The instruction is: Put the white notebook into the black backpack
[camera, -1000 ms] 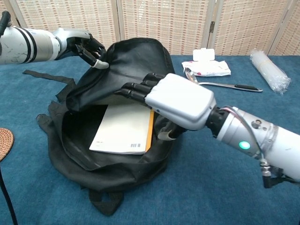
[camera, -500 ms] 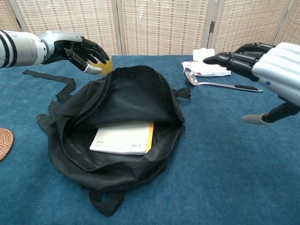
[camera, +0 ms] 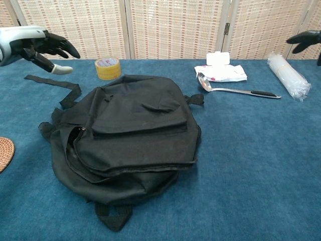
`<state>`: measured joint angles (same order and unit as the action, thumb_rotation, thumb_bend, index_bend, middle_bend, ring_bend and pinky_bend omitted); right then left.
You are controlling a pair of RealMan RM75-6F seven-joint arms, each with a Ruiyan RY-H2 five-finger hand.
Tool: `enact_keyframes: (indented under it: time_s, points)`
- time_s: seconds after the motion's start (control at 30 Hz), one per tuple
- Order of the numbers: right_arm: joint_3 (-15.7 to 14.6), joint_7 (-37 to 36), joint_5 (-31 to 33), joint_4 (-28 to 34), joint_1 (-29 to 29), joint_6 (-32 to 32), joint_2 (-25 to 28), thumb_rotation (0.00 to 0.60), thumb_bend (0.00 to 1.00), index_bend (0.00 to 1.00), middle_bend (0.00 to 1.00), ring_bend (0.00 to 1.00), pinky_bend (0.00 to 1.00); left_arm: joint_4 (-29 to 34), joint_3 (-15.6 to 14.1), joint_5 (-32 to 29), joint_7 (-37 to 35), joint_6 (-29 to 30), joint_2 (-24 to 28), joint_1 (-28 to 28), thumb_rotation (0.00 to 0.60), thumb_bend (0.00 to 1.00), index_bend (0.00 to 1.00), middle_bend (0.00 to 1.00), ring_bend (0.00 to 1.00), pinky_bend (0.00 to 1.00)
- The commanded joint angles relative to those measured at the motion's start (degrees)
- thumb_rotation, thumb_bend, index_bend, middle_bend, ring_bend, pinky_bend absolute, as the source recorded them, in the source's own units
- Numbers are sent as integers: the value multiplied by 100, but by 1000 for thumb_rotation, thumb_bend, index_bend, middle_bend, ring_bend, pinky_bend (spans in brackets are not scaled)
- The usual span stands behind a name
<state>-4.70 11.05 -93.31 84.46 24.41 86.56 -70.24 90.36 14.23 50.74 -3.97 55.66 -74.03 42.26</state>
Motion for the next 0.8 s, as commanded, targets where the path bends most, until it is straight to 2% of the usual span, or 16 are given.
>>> enact_keyframes:
  time_s: [0.03, 0.13, 0.23, 0.33, 0.43, 0.63, 0.8]
  points:
    - [149, -319, 279, 70, -274, 158, 152, 600, 266, 163, 300, 398, 396, -17, -328, 606, 217, 1038, -31, -638, 600, 395, 372, 232, 188, 21]
    - [203, -506, 439, 25, -480, 242, 203, 600, 266, 176, 297, 377, 375, -119, -565, 997, 304, 1645, -122, -1025, 600, 394, 369, 232, 190, 21]
    - [205, -714, 577, 9, -669, 257, 232, 600, 266, 172, 245, 320, 266, -131, -780, 1272, 337, 2018, -117, -1354, 600, 393, 348, 232, 180, 15]
    - [192, -966, 700, 29, -873, 262, 279, 600, 266, 106, 155, 238, 141, -39, -1020, 1508, 510, 2385, -5, -1708, 600, 393, 318, 226, 163, 6]
    - [210, -1150, 828, 55, -1123, 369, 299, 600, 266, 47, 90, 182, 67, 188, -1248, 1736, 690, 2785, 153, -2096, 600, 388, 284, 200, 144, 0]
    - [273, -1361, 1052, 151, -1523, 525, 371, 600, 266, 22, 77, 160, 37, 474, -1519, 2228, 583, 3466, 282, -2742, 600, 380, 274, 193, 139, 0]
    - [330, -1395, 1086, 262, -1699, 559, 402, 600, 267, 23, 76, 153, 37, 596, -1650, 2565, 643, 3766, 308, -3071, 600, 380, 274, 193, 139, 0]
